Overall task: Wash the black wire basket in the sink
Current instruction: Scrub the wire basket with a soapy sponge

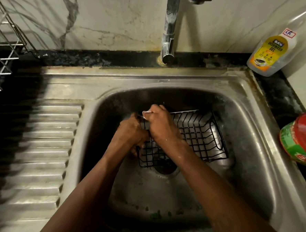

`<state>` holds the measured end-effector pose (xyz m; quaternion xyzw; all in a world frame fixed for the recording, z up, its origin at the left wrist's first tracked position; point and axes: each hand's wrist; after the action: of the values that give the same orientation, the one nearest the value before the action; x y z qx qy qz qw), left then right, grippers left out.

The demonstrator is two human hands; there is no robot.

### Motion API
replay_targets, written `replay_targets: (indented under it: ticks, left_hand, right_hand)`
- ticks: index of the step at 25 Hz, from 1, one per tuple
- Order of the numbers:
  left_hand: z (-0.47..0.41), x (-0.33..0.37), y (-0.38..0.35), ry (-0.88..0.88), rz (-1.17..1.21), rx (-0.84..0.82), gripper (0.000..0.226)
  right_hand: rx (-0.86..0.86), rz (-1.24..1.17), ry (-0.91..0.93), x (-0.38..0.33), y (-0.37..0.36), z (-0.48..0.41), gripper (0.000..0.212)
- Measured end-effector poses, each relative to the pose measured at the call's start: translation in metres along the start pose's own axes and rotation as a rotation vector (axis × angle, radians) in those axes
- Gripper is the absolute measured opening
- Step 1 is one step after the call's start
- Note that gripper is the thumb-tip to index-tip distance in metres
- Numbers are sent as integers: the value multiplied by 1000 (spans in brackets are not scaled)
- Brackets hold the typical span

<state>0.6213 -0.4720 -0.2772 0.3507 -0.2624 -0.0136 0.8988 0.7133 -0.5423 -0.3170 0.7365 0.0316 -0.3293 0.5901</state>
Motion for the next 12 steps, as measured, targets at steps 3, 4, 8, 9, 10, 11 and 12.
replay_targets:
  ticks: [3, 4, 8, 9, 10, 11, 12]
  left_hand:
    - [-3, -4, 1, 36, 16, 41, 39]
    - [-5, -6, 2, 53, 26, 48, 42]
    - [-10, -11, -2, 34, -13, 89, 55]
    - [-12, -13, -4, 22, -50, 96, 57]
    - [-11, -12, -4, 22, -55, 97, 53]
    - [-10, -11, -4, 22, -58, 81, 44]
    - [-9, -10, -5, 31, -57, 71, 37]
  right_hand:
    - [102, 70, 7, 23, 9, 8, 25]
    - [166, 79, -63, 43, 20, 15, 22]
    - [392, 127, -482, 103, 63, 27, 19]
    - [393, 159, -493, 104, 63, 25, 21]
    - [384, 177, -478, 97, 59, 23, 21]
    - [363, 189, -444, 88, 52, 20, 23]
    - [329, 178, -392, 73, 44, 20, 24]
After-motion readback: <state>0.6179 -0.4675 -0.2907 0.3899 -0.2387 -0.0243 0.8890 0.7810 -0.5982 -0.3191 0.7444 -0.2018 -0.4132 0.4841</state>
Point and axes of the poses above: each hand's wrist, its own z-axis away from the middle knuckle, its own y-axis out of the back of the hand, x = y × z, and after that the axes turned 9 degrees about -z, right-handed
